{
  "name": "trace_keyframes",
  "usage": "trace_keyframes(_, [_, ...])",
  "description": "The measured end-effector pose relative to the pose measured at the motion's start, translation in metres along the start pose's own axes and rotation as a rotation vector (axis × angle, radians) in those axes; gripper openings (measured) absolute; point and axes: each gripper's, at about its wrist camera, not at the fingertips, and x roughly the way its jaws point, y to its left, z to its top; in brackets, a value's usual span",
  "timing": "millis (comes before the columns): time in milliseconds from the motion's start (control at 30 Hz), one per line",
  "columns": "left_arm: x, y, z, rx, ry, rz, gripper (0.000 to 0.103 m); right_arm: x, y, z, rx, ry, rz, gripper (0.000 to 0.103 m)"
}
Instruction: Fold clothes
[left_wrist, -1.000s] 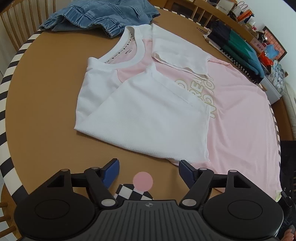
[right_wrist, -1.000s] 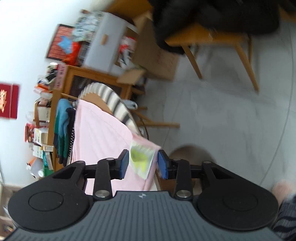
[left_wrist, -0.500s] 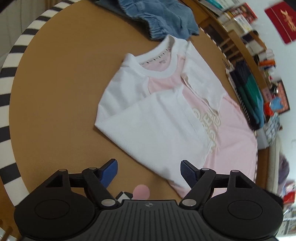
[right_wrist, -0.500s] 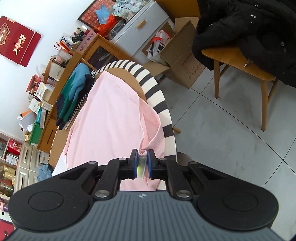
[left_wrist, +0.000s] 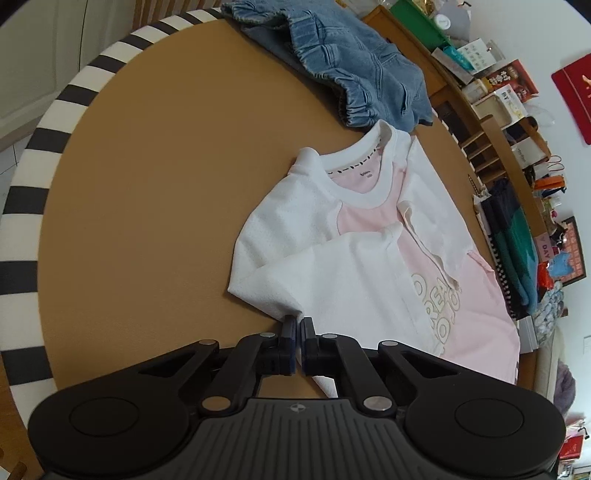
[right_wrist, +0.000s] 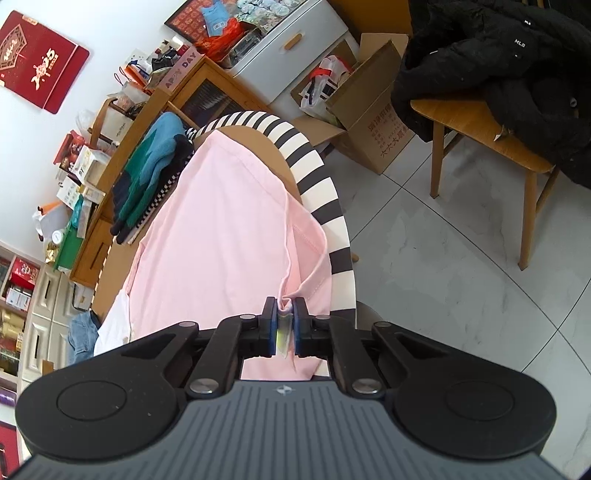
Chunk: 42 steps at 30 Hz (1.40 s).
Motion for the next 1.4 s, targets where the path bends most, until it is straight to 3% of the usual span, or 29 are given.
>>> trace_keyframes(333, [-0.037,0.028,-0.008,0.065,-0.016,0.003,0.001,-0.035,-0.014,-0.018,-0.012,0.028,-0.032,0.007])
trace_keyframes(533, [-0.050,0.040,-0.005,0.053,0.004,-0.018,0.001,-0.049,-0.031,-0.033,0.072,0.062,-0.031,0.008])
trace_keyframes(667, [-0.058,0.024,0.010,0.053,0.013,-0.079,0.001,-0.059,-0.028,-0.029,0.140,0.049,0.031,0.008])
trace_keyframes(833, [-0.052,-0.030,0.048,0.074,0.002,-0.153,0.001,-0.048,-0.004,0.010,0.190,0.031,0.132,0.008])
trace_keyframes(967, [-0.028,-0.089,0.089,0.099,-0.029,-0.158,0.001,-0.019,0.028,0.066,0.194,0.003,0.190,0.008])
trace_keyframes(1133, [0.035,-0.162,0.139,0.096,-0.062,-0.108,0.002,0.058,0.083,0.147,0.127,0.006,0.179,0.008])
trace_keyframes(1233, [0.087,-0.196,0.165,0.098,-0.054,-0.039,0.002,0.121,0.108,0.183,0.102,0.041,0.124,0.008])
trace_keyframes(1400, [0.154,-0.208,0.181,0.012,-0.053,0.045,0.002,0.210,0.122,0.205,0.077,0.101,-0.006,0.008])
